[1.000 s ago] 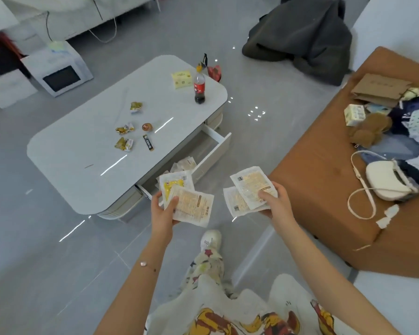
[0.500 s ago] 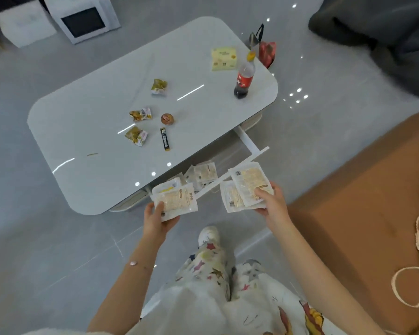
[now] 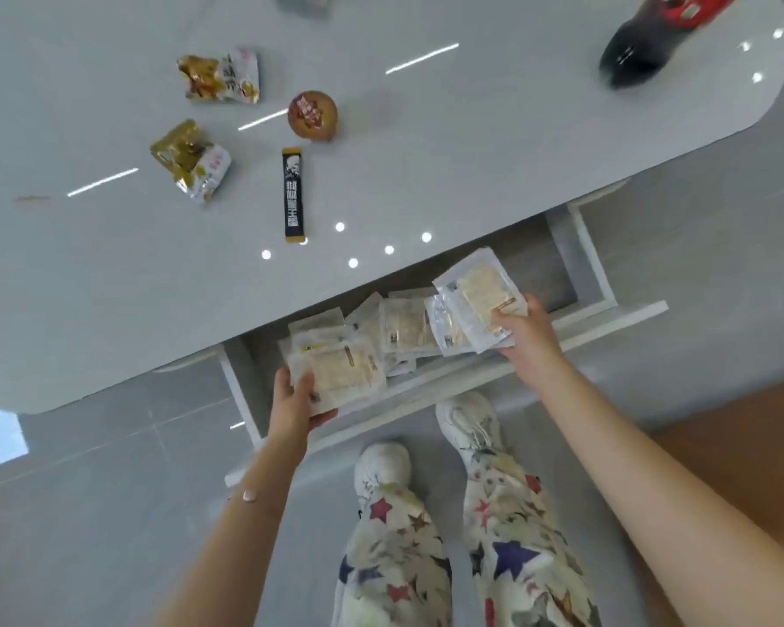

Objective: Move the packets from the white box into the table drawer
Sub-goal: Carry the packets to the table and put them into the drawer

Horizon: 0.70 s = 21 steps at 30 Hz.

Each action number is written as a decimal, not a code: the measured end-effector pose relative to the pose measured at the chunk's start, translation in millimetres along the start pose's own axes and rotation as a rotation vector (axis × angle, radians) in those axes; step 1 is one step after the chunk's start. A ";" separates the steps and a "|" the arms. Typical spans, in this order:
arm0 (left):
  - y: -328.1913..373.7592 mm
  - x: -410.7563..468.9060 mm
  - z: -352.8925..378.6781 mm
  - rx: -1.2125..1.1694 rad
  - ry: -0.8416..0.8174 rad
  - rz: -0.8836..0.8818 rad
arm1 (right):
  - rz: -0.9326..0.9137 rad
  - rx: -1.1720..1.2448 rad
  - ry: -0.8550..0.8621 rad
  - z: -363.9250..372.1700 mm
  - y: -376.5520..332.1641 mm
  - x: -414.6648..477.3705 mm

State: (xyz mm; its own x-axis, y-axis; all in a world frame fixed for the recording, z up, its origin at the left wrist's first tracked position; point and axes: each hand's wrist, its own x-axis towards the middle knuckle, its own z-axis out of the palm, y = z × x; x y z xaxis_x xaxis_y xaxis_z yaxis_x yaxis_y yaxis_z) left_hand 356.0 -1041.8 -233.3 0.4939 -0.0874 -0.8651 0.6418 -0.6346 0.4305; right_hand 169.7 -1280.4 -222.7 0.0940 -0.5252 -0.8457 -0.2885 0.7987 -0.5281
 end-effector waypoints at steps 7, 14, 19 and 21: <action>-20.0 70.3 51.5 -0.030 0.065 0.009 | 0.078 -0.059 -0.041 14.2 12.7 108.1; -10.6 57.4 55.3 0.073 0.137 0.080 | 0.020 -0.321 0.037 8.2 4.4 98.6; 18.0 -10.9 29.8 0.257 0.158 0.221 | -0.253 -0.581 0.048 5.3 -35.5 22.9; 33.0 -50.9 14.3 0.346 0.154 0.282 | -0.371 -0.704 -0.009 4.3 -59.5 -20.3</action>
State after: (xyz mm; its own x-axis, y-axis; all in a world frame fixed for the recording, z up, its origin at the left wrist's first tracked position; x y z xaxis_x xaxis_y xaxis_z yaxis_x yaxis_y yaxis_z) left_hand 343.6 -1069.3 -178.8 0.7190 -0.1946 -0.6672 0.2501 -0.8233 0.5096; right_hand 189.1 -1316.0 -174.4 0.3086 -0.7163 -0.6259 -0.7708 0.1973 -0.6058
